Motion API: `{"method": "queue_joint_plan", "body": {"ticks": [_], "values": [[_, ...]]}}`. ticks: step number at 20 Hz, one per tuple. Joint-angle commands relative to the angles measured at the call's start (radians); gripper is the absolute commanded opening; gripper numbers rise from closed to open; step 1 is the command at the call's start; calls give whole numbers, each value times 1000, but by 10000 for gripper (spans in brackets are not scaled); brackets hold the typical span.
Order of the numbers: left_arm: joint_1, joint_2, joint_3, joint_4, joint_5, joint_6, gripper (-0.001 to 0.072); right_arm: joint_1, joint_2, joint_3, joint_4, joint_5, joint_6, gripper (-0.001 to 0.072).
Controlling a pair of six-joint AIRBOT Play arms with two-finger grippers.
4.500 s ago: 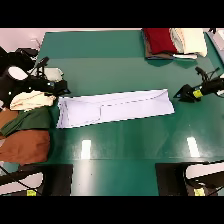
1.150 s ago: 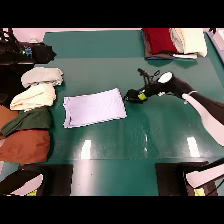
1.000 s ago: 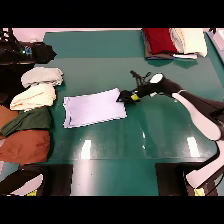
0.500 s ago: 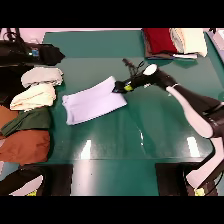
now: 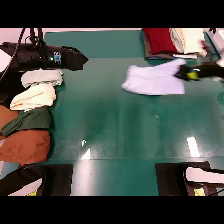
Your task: Fold the shirts.
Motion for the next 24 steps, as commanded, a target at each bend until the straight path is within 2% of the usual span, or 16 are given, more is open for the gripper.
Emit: {"method": "queue_joint_plan", "body": {"ticks": [1,5,9,15,17,18,20,21,22,24], "values": [[-16,1,0,0,34,-30,25,-328,114,-112,-33,-25,3,11],[-16,1,0,0,37,-45,24,-567,164,-206,-42,-55,6,11],[-16,1,0,0,35,-44,25,-673,249,-335,-51,-74,22,11],[-16,1,0,1,34,-42,25,-611,356,-480,-59,-10,40,12],[-16,1,0,10,33,-34,26,-566,387,-500,-141,11,102,14],[-16,1,0,14,34,-21,26,-543,400,-500,-191,31,114,58],[-16,1,0,16,32,-16,26,-522,430,-499,-293,65,116,359],[-16,1,0,16,31,-16,26,-524,442,-492,-341,81,116,430],[-16,1,0,16,26,-16,26,-536,453,-473,-391,106,116,457],[-16,1,0,19,18,-15,26,-579,471,-406,-445,159,115,457]]}}
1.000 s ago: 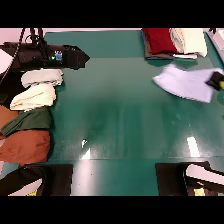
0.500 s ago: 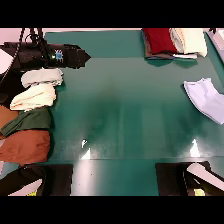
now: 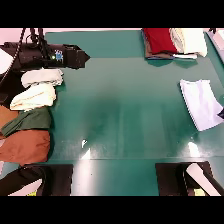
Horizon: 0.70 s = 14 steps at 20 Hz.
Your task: Fold the shirts.
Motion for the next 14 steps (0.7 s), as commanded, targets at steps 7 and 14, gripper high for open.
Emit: {"method": "queue_joint_plan", "body": {"ticks": [7,14], "values": [[0,1,0,7,16,9,26,97,98,187,219,95,10,455],[0,1,1,4,18,5,26,681,99,187,214,33,10,426]]}}
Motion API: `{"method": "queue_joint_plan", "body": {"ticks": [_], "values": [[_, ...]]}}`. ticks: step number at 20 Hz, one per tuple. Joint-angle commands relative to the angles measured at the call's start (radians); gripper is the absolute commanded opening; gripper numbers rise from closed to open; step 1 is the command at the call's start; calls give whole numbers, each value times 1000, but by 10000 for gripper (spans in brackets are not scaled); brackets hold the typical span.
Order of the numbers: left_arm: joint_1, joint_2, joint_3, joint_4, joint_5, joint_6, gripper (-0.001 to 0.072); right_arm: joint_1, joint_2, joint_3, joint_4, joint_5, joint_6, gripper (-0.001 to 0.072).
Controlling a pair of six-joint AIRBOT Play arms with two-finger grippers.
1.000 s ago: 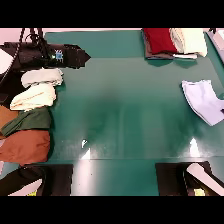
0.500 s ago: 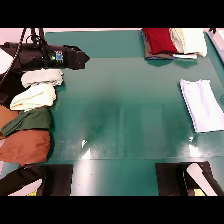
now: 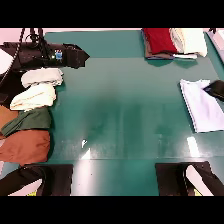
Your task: Fold the shirts.
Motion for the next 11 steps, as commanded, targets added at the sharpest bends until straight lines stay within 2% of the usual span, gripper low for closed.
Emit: {"method": "queue_joint_plan", "body": {"ticks": [1,2,3,11], "values": [[0,1,1,-3,3,-2,26,262,3,3,16,-57,-2,283],[0,1,1,-3,3,-2,26,314,3,3,17,-67,-10,92],[0,1,1,-3,3,-2,26,356,3,3,16,-70,-22,12],[0,1,1,-3,3,-2,26,420,3,3,18,-67,-21,13]]}}
